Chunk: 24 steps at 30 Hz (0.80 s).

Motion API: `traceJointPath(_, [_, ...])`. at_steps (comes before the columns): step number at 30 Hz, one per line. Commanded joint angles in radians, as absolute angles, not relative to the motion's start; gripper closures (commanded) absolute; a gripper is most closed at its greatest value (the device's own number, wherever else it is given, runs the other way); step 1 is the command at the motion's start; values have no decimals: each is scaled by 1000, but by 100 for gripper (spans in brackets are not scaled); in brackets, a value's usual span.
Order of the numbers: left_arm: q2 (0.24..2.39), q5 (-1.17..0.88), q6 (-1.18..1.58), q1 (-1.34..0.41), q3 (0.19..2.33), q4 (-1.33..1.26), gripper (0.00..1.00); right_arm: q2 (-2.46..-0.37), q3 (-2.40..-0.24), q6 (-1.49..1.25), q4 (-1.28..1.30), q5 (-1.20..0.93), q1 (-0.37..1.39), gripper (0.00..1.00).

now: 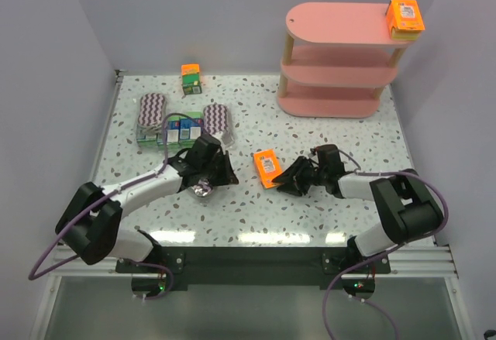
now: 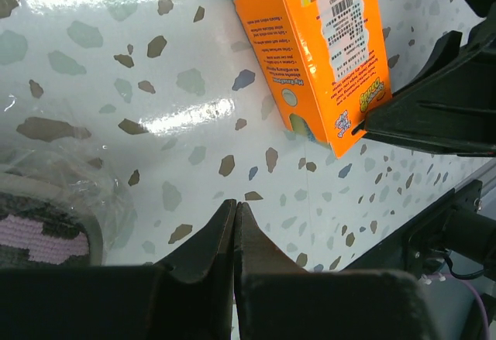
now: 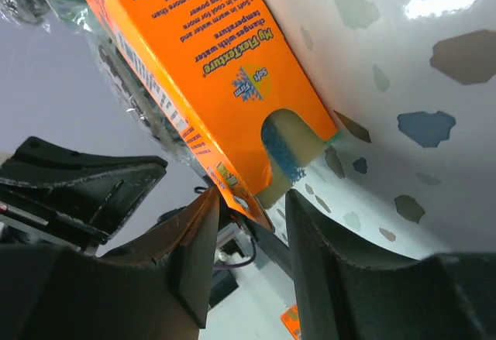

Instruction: Place and organize the cleaning sponges onto the shelf

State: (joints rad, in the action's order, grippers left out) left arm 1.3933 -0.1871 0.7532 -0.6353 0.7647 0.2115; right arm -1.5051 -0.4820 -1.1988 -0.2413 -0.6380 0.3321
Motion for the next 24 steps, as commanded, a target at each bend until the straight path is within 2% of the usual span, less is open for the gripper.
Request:
traceJointPath(1, [1339, -184, 776, -629, 741, 209, 95, -1540, -463, -1287, -423, -630, 325, 57])
traceJointPath(2, [1336, -186, 778, -630, 733, 209, 95, -1557, -462, -1293, -440, -621, 324, 57])
traceJointPath(5, [1327, -187, 778, -626, 724, 215, 96, -1586, -448, -1334, -527, -621, 324, 71])
traceJointPath(6, [1325, -189, 776, -627, 724, 218, 96, -1589, -437, -1363, -575, -624, 324, 80])
traceJointPath(10, [1302, -184, 776, -626, 719, 229, 97, -1542, -425, -1379, -569, -641, 322, 99])
traceJointPath(17, [1272, -175, 782, -615, 733, 242, 97, -1307, -483, -1371, -388, -681, 318, 100])
traceJointPath(20, [1272, -175, 778, -609, 758, 252, 97, -1226, -573, -1397, -324, -715, 304, 100])
traceJointPath(24, [1279, -179, 767, -600, 790, 259, 97, -1177, -821, -1404, -189, -741, 266, 100])
